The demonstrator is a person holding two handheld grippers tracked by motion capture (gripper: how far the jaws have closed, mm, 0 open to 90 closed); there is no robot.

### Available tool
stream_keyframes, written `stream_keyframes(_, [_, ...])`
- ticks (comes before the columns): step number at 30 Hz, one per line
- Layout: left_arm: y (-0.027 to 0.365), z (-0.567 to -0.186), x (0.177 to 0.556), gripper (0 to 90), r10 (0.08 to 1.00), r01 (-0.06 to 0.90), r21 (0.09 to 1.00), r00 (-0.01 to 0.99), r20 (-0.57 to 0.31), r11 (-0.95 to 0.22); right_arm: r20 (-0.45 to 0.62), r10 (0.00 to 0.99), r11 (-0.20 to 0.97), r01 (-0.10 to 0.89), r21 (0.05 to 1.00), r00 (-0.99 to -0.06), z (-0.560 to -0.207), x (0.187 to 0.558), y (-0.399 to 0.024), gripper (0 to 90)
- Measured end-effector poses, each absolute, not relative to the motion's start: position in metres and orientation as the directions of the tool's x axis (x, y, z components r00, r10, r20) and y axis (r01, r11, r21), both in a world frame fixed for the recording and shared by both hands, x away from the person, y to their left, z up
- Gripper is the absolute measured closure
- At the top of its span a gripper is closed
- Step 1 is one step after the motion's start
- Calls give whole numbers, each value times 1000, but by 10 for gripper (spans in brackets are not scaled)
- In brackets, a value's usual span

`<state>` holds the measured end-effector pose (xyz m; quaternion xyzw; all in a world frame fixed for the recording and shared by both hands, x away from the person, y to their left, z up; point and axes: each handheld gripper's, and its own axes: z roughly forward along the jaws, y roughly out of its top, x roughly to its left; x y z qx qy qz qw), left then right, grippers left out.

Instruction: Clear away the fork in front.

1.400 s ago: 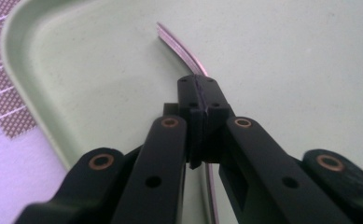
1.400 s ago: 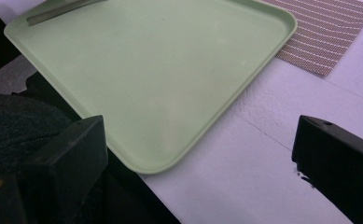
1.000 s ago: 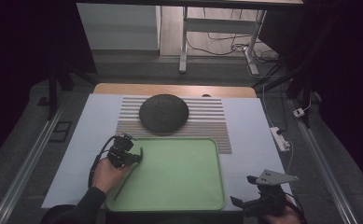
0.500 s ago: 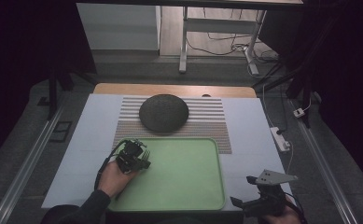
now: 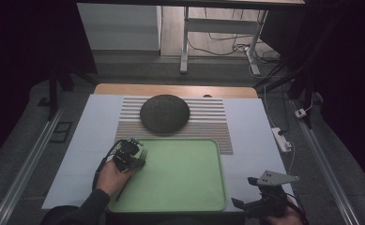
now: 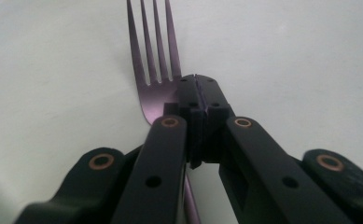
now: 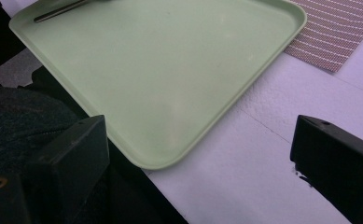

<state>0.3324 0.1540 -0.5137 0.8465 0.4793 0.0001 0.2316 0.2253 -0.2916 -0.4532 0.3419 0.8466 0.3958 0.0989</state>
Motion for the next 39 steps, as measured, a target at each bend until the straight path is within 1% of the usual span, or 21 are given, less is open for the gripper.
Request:
stream_keyframes(4, [162, -514, 334, 886, 819, 825, 386, 521, -240, -412, 106, 656, 451, 501, 739, -748, -453, 226, -292, 49])
stream_keyframes(18, [186, -514, 337, 884, 859, 864, 361, 451, -243, -351, 111, 653, 449, 501, 740, -749, -453, 226, -293, 49])
stream_keyframes(24, [193, -515, 338, 875, 864, 874, 361, 429, -264, -324, 112, 651, 450, 501, 740, -751, -453, 226, -293, 49])
stream_keyframes(29, [192, -512, 337, 820, 861, 874, 354, 435, -264, -333, 116, 653, 447, 504, 739, -749, -453, 226, -293, 49])
stream_keyframes(34, [193, -507, 335, 772, 851, 856, 389, 456, -262, -339, 127, 652, 442, 511, 738, -747, -453, 227, -293, 54])
stream_keyframes(39, [192, -503, 331, 684, 843, 836, 418, 480, -244, -355, 124, 643, 454, 507, 733, -755, -454, 227, -292, 54])
